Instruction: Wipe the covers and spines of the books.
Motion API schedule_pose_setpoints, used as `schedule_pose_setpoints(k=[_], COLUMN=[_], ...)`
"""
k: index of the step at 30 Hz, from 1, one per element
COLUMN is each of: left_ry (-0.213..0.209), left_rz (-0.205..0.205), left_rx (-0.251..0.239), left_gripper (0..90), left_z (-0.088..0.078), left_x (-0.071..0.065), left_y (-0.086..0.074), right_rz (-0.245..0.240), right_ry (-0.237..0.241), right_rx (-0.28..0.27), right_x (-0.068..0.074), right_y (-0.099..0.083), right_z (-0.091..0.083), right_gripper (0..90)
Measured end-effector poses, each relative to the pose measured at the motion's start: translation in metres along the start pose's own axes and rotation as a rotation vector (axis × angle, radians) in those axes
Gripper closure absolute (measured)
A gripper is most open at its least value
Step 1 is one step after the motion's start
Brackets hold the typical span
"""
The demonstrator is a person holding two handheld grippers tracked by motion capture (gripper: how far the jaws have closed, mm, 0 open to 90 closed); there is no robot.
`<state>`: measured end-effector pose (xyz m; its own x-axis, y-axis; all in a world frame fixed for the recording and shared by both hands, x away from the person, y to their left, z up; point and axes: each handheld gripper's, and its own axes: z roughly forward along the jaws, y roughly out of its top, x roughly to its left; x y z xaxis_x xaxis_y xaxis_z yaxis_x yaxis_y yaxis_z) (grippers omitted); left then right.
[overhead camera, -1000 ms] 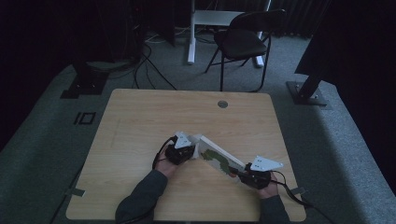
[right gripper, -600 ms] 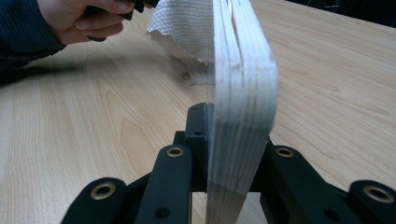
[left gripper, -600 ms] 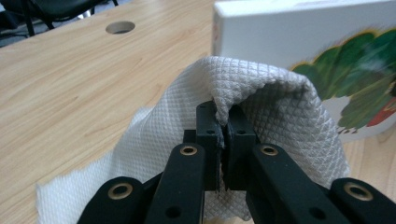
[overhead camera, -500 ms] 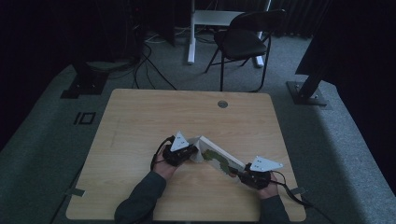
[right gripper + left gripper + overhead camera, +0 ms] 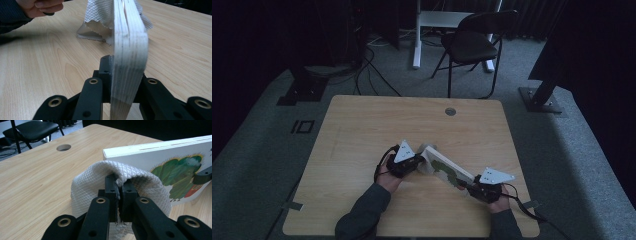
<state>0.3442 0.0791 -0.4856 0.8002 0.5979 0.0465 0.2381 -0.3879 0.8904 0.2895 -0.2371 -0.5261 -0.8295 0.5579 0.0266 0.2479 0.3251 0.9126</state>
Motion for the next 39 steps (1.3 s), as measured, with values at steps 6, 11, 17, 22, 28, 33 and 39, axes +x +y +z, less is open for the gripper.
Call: schedule_pose_setpoints(k=[6,11,17,22,28,33,39], left_ry=[-0.016,-0.027,-0.029,-0.034,-0.042,-0.051,-0.063], left_rz=[0.006,0.017,0.026,0.022,0.030,0.036,0.048], left_rx=[-0.005,-0.008,-0.009,-0.009,-0.012,-0.011,-0.007], left_gripper=[87.2,87.1,87.0,87.0,87.0,87.0,87.0], left_z=[0.001,0.004,0.003,0.003,0.004,0.005,0.007], left_x=[-0.003,-0.008,-0.008,-0.008,-0.011,-0.014,-0.018], left_y=[0.003,0.006,0.007,0.008,0.009,0.010,0.010], right_rz=[-0.002,-0.003,-0.003,-0.003,-0.003,-0.003,-0.003], right_ry=[0.002,0.001,0.003,0.002,0.003,0.003,0.003], right_rx=[0.001,0.001,0.001,0.001,0.000,0.001,0.002], right_x=[0.000,0.000,0.000,0.000,-0.001,-0.001,0.000], right_y=[0.000,0.000,0.000,0.000,0.000,0.000,0.000], right_z=[0.000,0.000,0.000,0.000,0.000,0.000,0.000], right_gripper=[77.8,77.8,77.8,77.8,77.8,77.7,77.8])
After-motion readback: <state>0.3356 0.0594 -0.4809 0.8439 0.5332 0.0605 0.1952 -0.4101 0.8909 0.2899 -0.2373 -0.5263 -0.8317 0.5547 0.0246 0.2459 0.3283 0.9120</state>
